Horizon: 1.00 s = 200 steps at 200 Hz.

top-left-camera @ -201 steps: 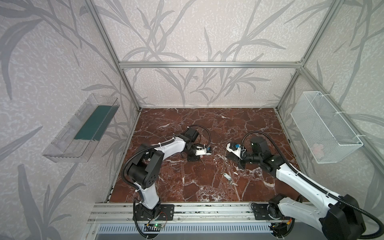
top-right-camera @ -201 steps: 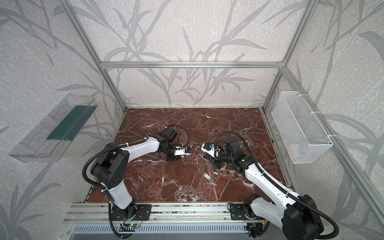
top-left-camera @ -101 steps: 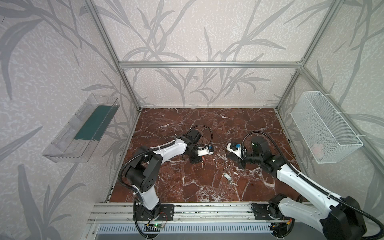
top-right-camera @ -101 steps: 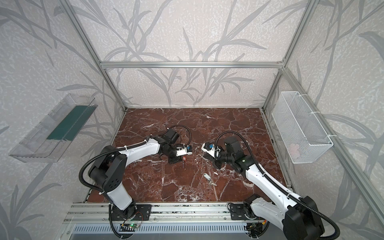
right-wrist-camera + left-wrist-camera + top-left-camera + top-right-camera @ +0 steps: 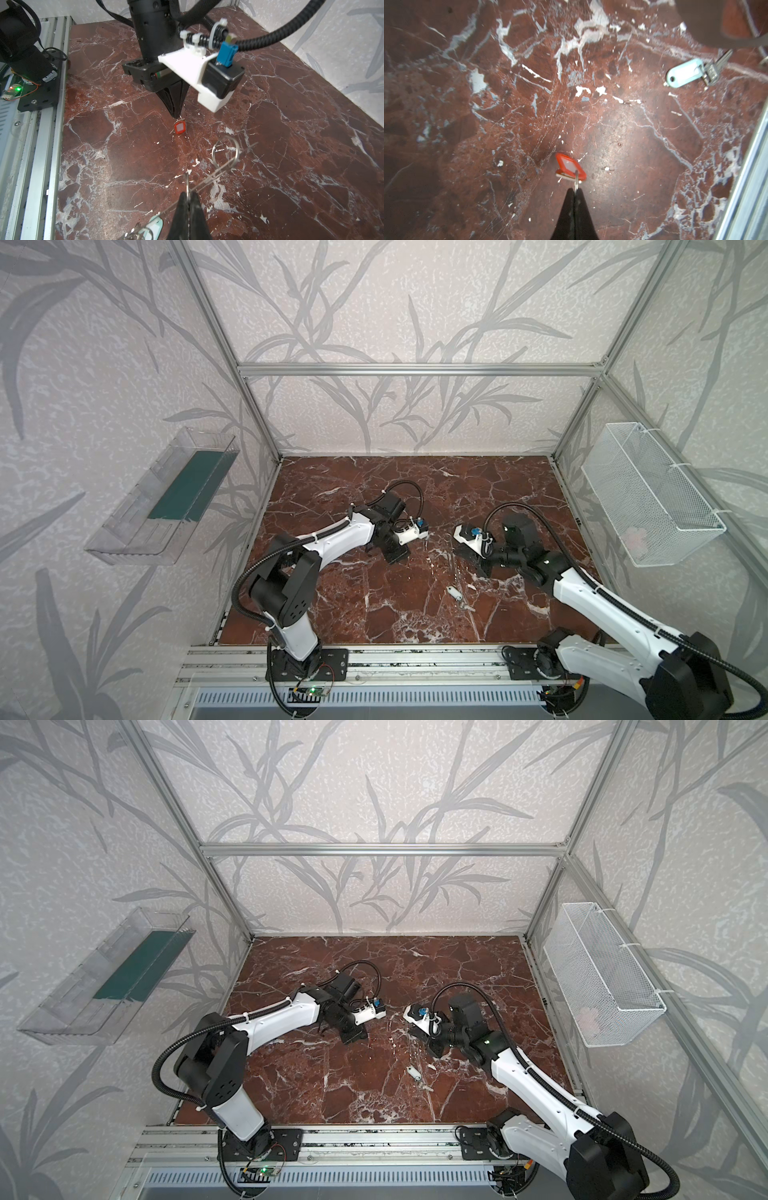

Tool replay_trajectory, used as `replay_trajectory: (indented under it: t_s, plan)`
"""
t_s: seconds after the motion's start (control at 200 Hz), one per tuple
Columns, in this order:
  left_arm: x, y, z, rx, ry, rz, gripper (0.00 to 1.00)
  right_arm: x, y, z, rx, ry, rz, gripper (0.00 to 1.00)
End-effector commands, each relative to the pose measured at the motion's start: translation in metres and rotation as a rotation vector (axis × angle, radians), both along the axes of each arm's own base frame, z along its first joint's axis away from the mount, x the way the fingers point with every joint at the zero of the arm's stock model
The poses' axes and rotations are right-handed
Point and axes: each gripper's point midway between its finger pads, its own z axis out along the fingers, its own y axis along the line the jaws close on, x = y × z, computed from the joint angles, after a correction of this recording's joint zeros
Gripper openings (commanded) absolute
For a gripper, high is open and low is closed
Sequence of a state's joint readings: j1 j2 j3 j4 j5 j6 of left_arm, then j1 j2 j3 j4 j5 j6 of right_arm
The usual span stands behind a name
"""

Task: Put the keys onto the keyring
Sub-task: 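Lift the red-tagged key and carry it toward the right gripper's key plate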

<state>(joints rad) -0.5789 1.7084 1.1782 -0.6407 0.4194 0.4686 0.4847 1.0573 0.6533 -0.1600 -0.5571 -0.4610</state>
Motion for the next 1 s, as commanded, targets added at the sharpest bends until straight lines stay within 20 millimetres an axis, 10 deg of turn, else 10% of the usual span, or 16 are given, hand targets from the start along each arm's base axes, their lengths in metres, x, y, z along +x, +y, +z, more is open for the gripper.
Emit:
replay_trajectory:
  t_s: [0.0, 0.5, 0.995]
  plan:
    - [-0.006, -0.004, 0.029, -0.042, 0.049, 0.073, 0.0, 0.004, 0.002, 0.012, 0.027, -0.032, -0.016, 0.0]
    - [-0.031, -0.021, 0.114, -0.312, -0.149, -0.045, 0.0, 0.017, -0.004, 0.029, 0.023, -0.09, -0.095, 0.0]
    - [-0.049, -0.059, 0.15, -0.366, -0.098, -0.137, 0.0, 0.029, 0.01, 0.055, 0.019, -0.321, -0.144, 0.0]
